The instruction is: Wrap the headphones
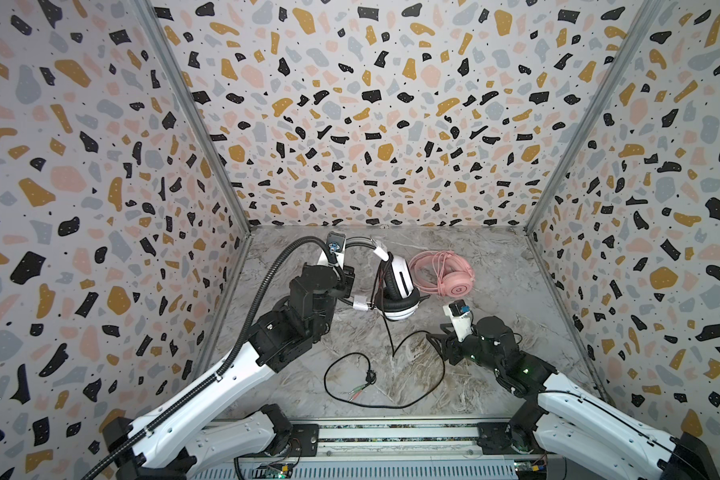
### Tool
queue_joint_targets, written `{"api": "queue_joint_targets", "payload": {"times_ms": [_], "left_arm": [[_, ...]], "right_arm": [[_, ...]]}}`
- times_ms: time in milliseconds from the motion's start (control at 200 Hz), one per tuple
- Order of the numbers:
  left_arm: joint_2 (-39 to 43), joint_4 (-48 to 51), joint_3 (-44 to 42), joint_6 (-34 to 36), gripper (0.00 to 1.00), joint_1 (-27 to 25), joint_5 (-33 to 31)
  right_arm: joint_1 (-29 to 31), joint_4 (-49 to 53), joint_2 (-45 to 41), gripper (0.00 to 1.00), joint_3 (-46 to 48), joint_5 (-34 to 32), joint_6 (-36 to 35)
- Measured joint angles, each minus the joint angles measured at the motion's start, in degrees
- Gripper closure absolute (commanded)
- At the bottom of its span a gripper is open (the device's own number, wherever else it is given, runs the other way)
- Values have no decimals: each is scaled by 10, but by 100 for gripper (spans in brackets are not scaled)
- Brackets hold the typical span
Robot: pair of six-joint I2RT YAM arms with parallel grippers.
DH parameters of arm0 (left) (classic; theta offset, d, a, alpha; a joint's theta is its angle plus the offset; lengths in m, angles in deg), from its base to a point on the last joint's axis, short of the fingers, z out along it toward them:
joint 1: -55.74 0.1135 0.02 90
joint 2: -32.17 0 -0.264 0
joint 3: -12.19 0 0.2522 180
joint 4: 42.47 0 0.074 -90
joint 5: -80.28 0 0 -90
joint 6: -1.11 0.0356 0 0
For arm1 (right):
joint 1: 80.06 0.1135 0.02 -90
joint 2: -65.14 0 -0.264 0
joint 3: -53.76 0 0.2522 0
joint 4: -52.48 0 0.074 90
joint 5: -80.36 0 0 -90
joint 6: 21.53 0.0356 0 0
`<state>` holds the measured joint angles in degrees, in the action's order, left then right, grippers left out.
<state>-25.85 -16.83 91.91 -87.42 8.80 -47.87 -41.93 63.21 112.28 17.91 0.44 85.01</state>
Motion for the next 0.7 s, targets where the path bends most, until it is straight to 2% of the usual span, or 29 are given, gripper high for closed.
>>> {"api": "queue_joint_targets", "payload": {"times_ms": [175,270,426,701], "left_arm": [[-3,15,76,9,100,0,20],[-7,17,107,14,100,0,24],[-17,25,134,15,100,0,34],[-42,52,146,13,100,0,47]], "right_arm": [[-31,-146,63,10,85,111,20],[-22,-223,106,9,117,146,37],[0,-331,180,8,114,150,37],[3,-435,385,3,-7,141,10]]}}
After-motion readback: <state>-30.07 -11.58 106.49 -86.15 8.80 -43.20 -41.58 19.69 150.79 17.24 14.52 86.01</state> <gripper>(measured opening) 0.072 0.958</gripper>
